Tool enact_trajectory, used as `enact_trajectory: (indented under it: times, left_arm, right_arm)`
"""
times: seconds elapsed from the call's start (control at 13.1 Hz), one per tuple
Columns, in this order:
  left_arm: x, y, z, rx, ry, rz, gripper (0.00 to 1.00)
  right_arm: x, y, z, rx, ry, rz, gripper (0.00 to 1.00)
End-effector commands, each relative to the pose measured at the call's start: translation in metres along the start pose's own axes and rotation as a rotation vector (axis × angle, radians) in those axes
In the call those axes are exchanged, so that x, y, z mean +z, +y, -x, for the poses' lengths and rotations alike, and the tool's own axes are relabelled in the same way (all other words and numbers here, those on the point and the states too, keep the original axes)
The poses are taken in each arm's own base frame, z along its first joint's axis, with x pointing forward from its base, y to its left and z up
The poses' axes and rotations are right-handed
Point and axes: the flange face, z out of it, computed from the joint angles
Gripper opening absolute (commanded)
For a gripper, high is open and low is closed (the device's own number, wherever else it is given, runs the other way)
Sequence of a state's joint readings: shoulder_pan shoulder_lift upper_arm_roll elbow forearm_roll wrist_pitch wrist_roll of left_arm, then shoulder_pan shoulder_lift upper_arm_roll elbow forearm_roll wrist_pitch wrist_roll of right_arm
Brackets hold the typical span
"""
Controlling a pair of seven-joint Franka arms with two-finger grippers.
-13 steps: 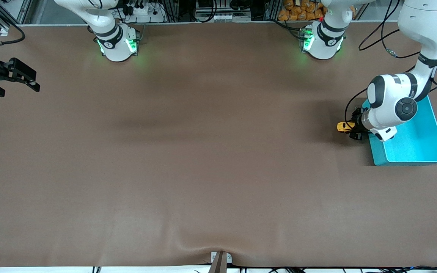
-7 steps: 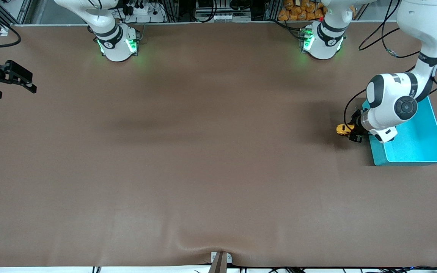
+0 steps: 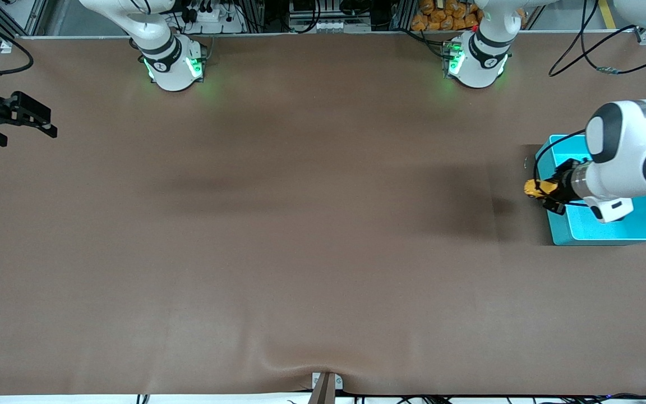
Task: Wind and store yellow beetle car
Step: 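Carry the car over the blue bin and lower it inside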
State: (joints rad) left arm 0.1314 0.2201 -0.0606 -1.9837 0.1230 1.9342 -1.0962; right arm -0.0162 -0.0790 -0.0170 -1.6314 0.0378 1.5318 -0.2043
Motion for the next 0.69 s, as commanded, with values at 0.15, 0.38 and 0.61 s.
enact_trajectory:
  times: [0.15, 0.38, 0.61]
  left_arm:
    - [0.001, -0.021, -0.035, 0.427, 0.054, -0.098, 0.0]
    - [0.002, -0.047, -0.071, 0.709, 0.035, -0.095, 0.0]
    - [0.01, -0.069, -0.108, 0.781, 0.062, -0.067, 0.0]
  right_arm:
    - [-0.003, 0.006, -0.006, -0.032, -0.005, -0.004, 1.0]
    - [-0.001, 0.009, -0.009, -0.029, -0.007, -0.005, 1.0]
    - [-0.001, 0.005, -0.01, -0.037, -0.006, -0.006, 1.0]
